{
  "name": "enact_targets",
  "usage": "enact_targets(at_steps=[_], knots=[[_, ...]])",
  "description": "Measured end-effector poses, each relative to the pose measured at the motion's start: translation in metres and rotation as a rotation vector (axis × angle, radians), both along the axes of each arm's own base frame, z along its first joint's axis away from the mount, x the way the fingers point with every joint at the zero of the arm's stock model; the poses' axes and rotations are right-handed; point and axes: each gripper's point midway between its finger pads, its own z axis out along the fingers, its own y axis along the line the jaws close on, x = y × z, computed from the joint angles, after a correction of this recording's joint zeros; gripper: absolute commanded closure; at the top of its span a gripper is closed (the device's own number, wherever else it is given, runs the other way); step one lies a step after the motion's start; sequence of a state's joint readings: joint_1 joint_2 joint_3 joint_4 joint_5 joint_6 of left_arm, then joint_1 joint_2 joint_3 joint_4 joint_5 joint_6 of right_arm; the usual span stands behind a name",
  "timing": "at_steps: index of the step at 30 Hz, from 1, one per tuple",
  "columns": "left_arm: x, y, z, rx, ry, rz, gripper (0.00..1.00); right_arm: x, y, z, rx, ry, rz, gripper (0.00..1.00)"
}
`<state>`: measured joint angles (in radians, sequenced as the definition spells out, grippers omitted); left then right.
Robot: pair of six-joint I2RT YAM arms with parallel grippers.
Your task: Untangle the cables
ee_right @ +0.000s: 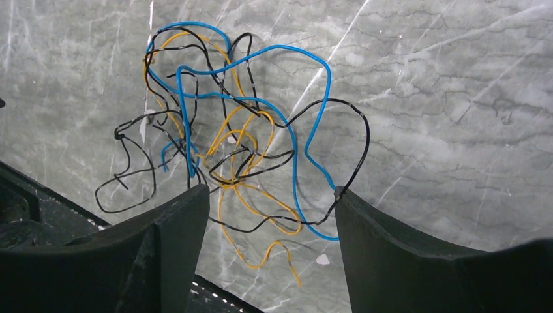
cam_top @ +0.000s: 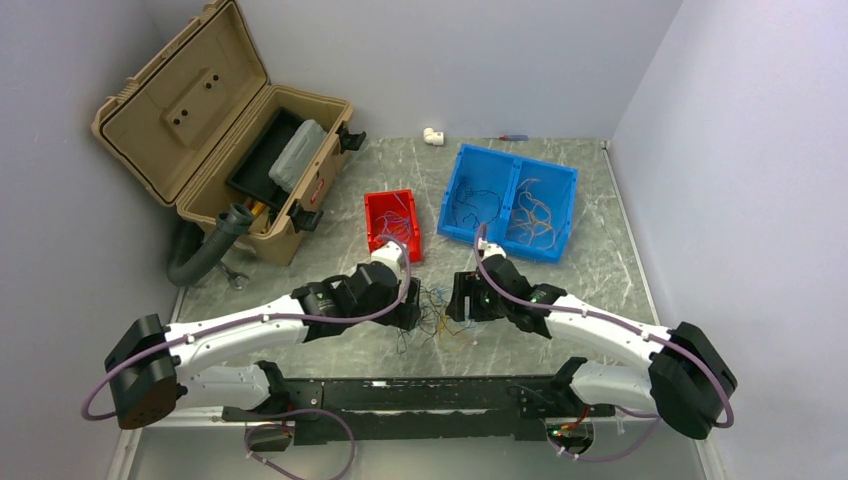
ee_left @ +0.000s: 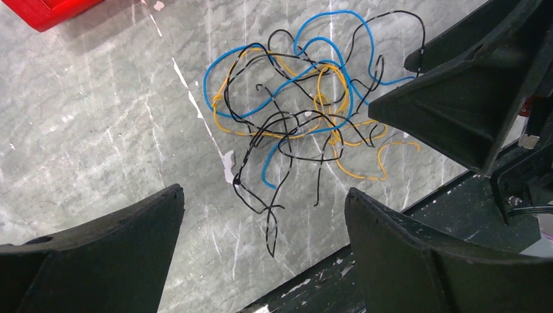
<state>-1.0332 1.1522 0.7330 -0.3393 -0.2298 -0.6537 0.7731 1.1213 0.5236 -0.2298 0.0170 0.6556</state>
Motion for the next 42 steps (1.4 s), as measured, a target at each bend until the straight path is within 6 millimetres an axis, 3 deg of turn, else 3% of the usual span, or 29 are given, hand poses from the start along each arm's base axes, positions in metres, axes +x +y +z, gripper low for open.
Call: enact_targets(at_steps=[8, 14, 15, 24, 28, 32, 37, 40, 42], knots=[[-0.001, -0.004, -0.025, 0.051, 0.062, -0.013, 0.13, 0.009, -0.006, -0.006, -0.046, -0.005, -0.052, 0.41], [-0.001, -0.009, -0.031, 0.065, 0.083, -0.028, 0.16, 0.018, -0.019, -0.006, -0.085, -0.034, -0.135, 0.95], [-0.001, -0.010, -0.031, 0.065, 0.082, -0.029, 0.16, 0.019, -0.020, -0.005, -0.082, -0.039, -0.150, 1.00], [0.011, -0.014, -0.006, 0.062, 0.025, -0.024, 0.15, 0.021, -0.024, 0.027, -0.063, -0.115, -0.128, 1.00], [0.013, -0.008, 0.014, 0.047, -0.036, -0.037, 0.15, 0.027, -0.014, 0.068, -0.024, -0.186, -0.072, 1.00], [0.015, -0.005, 0.043, -0.006, -0.114, -0.053, 0.14, 0.030, -0.004, 0.129, 0.064, -0.291, -0.016, 1.00], [0.016, -0.004, 0.085, -0.101, -0.234, -0.084, 0.08, 0.030, 0.004, 0.219, 0.181, -0.433, 0.036, 1.00], [0.017, -0.005, 0.110, -0.158, -0.310, -0.109, 0.05, 0.028, 0.005, 0.263, 0.232, -0.504, 0.055, 1.00], [0.017, -0.005, 0.123, -0.187, -0.350, -0.123, 0.04, 0.026, 0.004, 0.283, 0.253, -0.536, 0.060, 1.00]])
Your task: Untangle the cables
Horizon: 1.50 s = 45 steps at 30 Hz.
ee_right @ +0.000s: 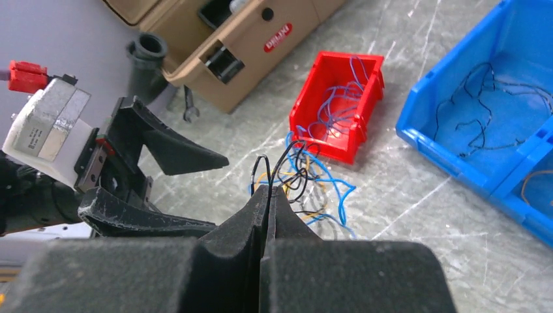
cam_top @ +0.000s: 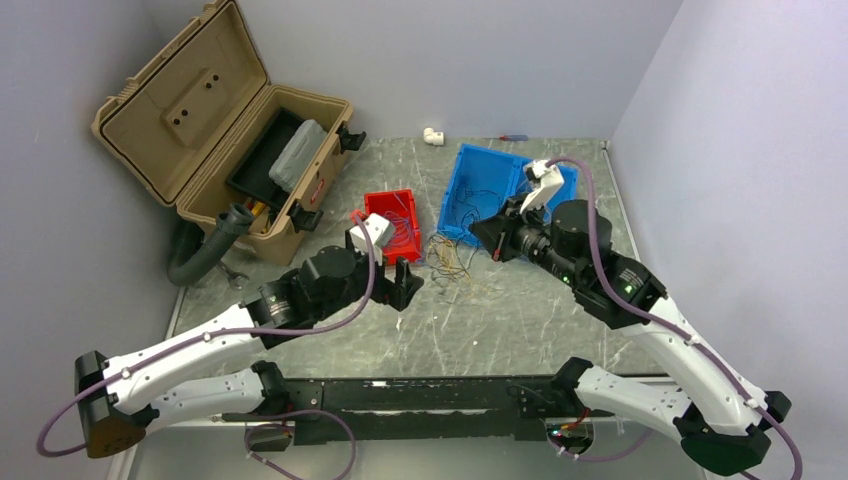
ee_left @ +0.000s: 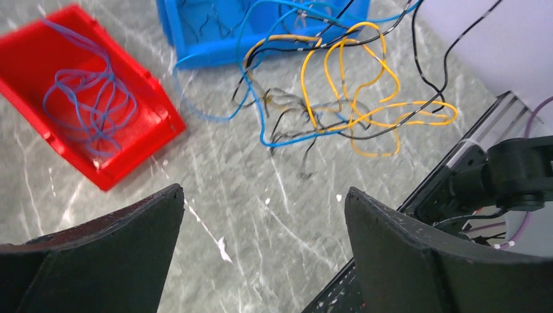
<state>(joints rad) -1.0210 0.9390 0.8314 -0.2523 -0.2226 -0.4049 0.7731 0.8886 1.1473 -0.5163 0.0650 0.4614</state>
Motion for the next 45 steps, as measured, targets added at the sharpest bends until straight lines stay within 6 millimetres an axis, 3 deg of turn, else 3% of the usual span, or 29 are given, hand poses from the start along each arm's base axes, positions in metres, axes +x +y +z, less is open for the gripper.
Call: enact_targets(at_steps=[4, 8, 15, 24, 29, 34, 41, 43, 45], knots=[[-0.001, -0.003, 0.024, -0.054, -0.076, -0.037, 0.01, -0.005, -0.001, 0.023, 0.026, -0.036, 0.018, 1.00], [-0.002, -0.007, 0.038, -0.085, -0.124, -0.066, 0.01, -0.007, 0.000, 0.026, 0.030, -0.038, 0.035, 1.00], [0.000, -0.015, 0.043, -0.091, -0.155, -0.097, 0.01, -0.013, 0.005, 0.023, 0.032, -0.022, 0.074, 1.00], [0.012, -0.037, 0.043, -0.087, -0.188, -0.120, 0.09, -0.018, 0.009, 0.023, 0.042, -0.010, 0.108, 1.00], [0.023, -0.051, 0.022, -0.040, -0.175, -0.114, 0.18, -0.022, 0.010, 0.025, 0.055, -0.004, 0.122, 1.00], [0.036, -0.069, -0.006, 0.003, -0.134, -0.109, 0.55, -0.026, 0.009, 0.029, 0.074, -0.005, 0.127, 1.00], [0.047, -0.090, -0.066, 0.033, -0.021, -0.088, 0.59, -0.026, -0.010, 0.036, 0.070, -0.022, 0.055, 1.00], [0.045, -0.090, -0.090, 0.043, 0.023, -0.083, 0.64, -0.027, -0.021, 0.048, 0.067, -0.036, 0.011, 1.00], [0.040, -0.086, -0.117, 0.060, 0.077, -0.075, 0.67, -0.028, -0.033, 0.073, 0.087, -0.074, -0.032, 1.00]])
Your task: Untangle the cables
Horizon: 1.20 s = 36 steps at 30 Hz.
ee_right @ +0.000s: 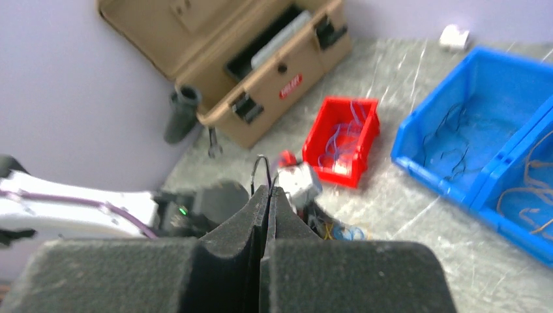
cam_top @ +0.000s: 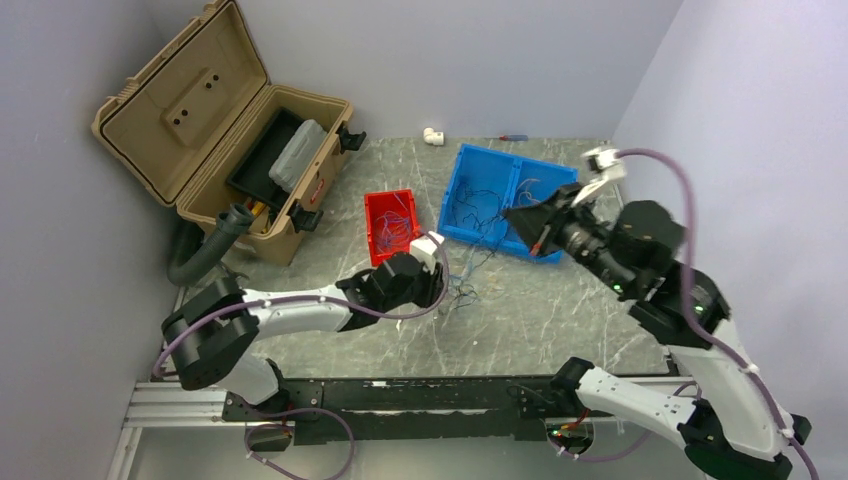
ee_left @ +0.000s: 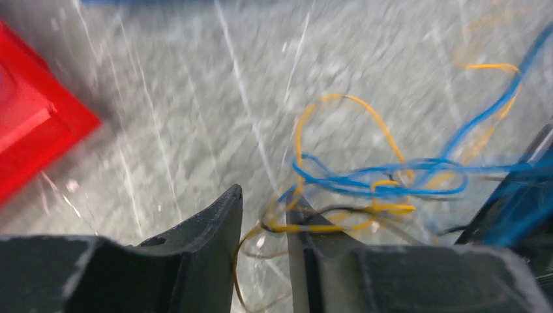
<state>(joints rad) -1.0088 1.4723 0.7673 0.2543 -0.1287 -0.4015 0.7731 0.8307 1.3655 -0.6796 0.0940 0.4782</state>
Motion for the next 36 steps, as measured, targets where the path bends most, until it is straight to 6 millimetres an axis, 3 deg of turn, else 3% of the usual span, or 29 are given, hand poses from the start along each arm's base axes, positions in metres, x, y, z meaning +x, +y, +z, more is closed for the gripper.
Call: enact_targets(at_steps=[4, 8, 11, 14, 23, 29, 32, 36], knots=[[-0.019, 0.018, -0.052, 0.049, 0.107, 0.004, 0.73, -0.009, -0.030, 0.064, 0.089, -0.123, -0.085, 1.00], [-0.037, 0.037, -0.083, 0.077, 0.176, 0.014, 0.84, -0.019, -0.062, 0.096, 0.149, -0.203, -0.168, 1.00], [-0.044, 0.041, -0.082, 0.065, 0.183, 0.014, 0.86, -0.021, -0.077, 0.101, 0.156, -0.224, -0.223, 1.00], [-0.045, 0.041, -0.061, 0.022, 0.148, 0.013, 0.91, -0.015, -0.082, 0.097, 0.142, -0.220, -0.266, 1.00], [-0.045, 0.065, 0.004, -0.062, 0.054, 0.072, 1.00, 0.009, -0.104, 0.049, 0.034, -0.151, -0.457, 1.00], [-0.052, 0.090, 0.023, -0.058, 0.029, 0.106, 1.00, 0.015, -0.112, 0.000, -0.063, -0.069, -0.526, 1.00], [-0.053, 0.108, 0.026, -0.014, 0.027, 0.149, 1.00, 0.022, -0.109, -0.044, -0.135, 0.017, -0.555, 1.00], [-0.046, 0.134, 0.043, 0.043, 0.003, 0.243, 1.00, 0.026, -0.099, -0.125, -0.219, 0.170, -0.571, 1.00]])
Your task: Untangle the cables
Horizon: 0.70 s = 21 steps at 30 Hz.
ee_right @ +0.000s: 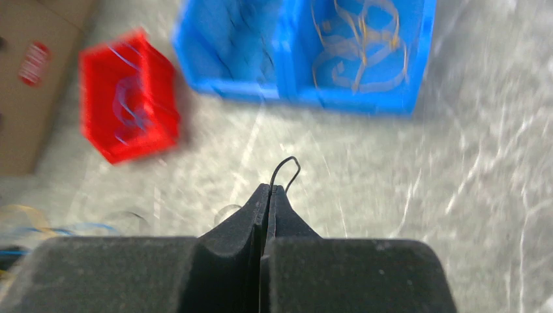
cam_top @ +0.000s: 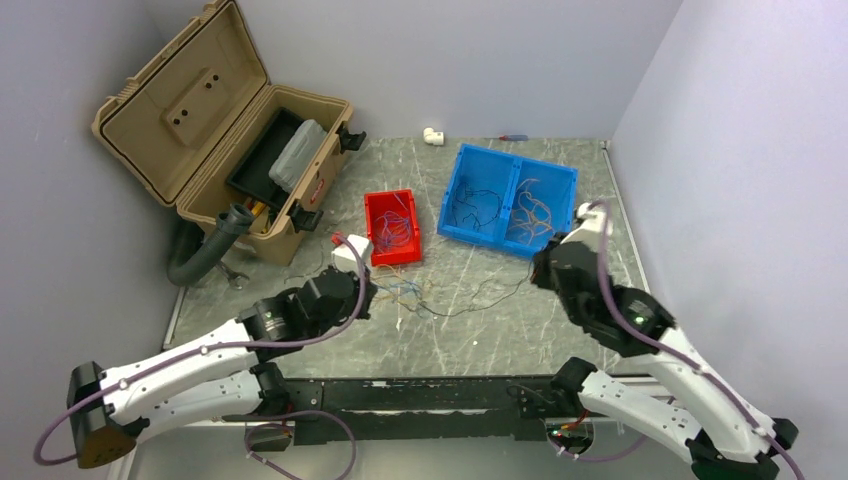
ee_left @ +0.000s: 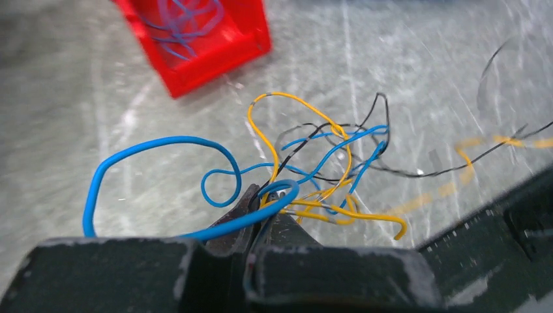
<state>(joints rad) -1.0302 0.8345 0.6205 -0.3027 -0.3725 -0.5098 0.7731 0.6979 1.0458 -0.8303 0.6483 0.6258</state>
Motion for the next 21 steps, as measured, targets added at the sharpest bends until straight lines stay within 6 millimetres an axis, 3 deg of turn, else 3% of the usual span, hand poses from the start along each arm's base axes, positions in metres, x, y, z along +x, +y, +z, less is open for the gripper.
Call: enact_targets(at_steps=[4, 7, 9, 12, 15, 17, 21], knots=[[0.014, 0.038, 0.023, 0.040, -0.010, 0.161, 1.00, -0.007, 0.000, -0.090, -0.020, 0.187, -0.062, 1.00], [0.026, 0.083, 0.035, 0.059, -0.009, 0.341, 1.00, -0.010, -0.026, -0.128, -0.018, 0.282, -0.221, 1.00], [0.027, 0.115, 0.040, 0.063, -0.007, 0.454, 1.00, -0.007, -0.057, -0.139, 0.009, 0.307, -0.389, 1.00], [0.019, 0.158, 0.047, 0.067, -0.009, 0.614, 1.00, -0.005, -0.104, -0.141, 0.053, 0.300, -0.627, 1.00], [0.008, 0.189, 0.055, 0.054, -0.023, 0.740, 1.00, -0.009, -0.132, -0.141, 0.078, 0.296, -0.774, 1.00], [0.001, 0.204, 0.059, 0.046, -0.036, 0.794, 1.00, -0.012, -0.143, -0.142, 0.087, 0.296, -0.836, 1.00], [-0.008, 0.215, 0.061, 0.026, -0.052, 0.824, 1.00, -0.012, -0.143, -0.142, 0.108, 0.287, -0.839, 1.00]])
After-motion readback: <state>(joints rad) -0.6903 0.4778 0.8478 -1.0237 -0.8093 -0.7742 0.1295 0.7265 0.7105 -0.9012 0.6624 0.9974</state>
